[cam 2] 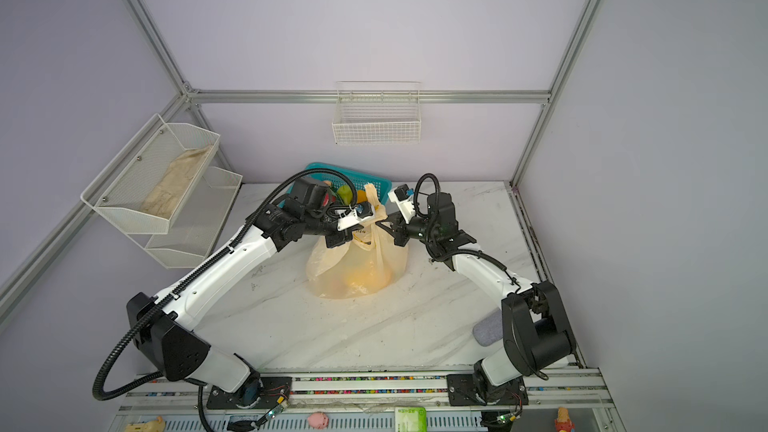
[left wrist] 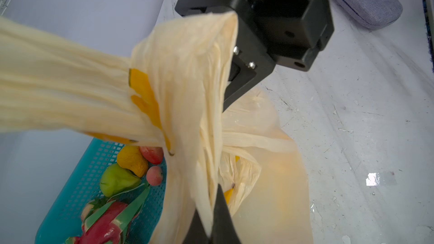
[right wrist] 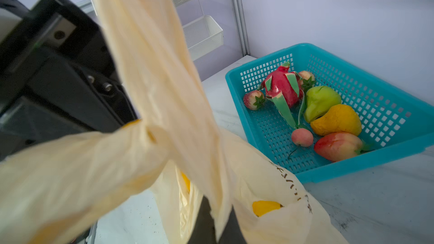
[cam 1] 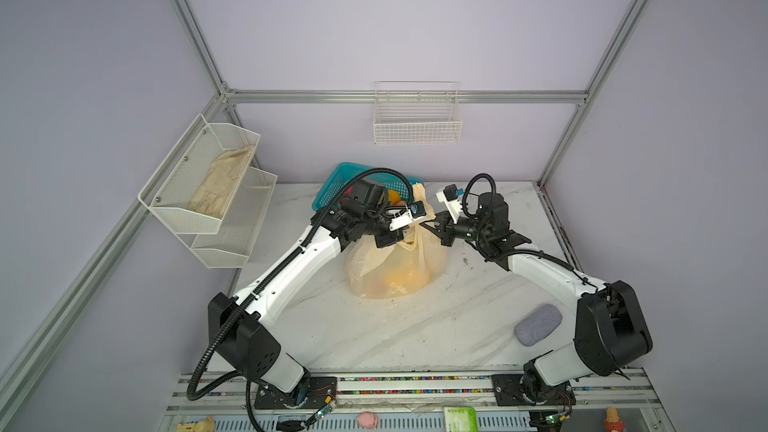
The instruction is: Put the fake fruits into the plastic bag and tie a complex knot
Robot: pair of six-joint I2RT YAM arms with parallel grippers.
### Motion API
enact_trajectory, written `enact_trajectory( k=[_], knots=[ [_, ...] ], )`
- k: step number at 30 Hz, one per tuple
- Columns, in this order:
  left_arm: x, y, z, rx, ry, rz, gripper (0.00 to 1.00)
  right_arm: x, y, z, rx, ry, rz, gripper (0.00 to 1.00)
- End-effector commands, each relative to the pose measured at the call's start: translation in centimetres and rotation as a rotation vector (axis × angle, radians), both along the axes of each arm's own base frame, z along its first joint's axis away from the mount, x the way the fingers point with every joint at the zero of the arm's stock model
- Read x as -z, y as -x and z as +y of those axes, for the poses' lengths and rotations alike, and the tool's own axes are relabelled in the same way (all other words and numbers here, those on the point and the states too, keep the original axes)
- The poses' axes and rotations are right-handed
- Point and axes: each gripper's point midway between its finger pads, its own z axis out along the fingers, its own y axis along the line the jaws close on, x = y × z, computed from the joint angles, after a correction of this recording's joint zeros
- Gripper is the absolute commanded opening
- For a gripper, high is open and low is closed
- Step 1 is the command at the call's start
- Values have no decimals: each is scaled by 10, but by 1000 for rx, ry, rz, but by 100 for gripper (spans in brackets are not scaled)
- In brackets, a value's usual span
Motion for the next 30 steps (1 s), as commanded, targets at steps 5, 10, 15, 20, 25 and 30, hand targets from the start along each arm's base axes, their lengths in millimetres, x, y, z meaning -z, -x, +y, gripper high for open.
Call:
enact_trajectory(
  k=[5, 10, 15, 20, 25, 30],
  knots=[
    [-36, -10, -7, 17, 7, -87, 0, -18, 13, 2, -84, -18, -108, 0],
    [-35, -11, -9, 18, 9, -84, 0, -22, 18, 3, -105, -51, -136, 8],
    [-38, -14, -10, -2, 17, -79, 0, -19, 21, 3, -113, -53, -154, 19],
    [-36, -16, -11, -15, 27, -64, 0, -21, 23, 3, -120, -69, -170, 29],
    [-35, -15, -14, -5, 33, -54, 0, -30, 28, 3, -129, -114, -193, 38],
    [-30, -14, -19, 10, 30, -46, 0, -37, 26, 2, -114, -156, -189, 47]
  ],
)
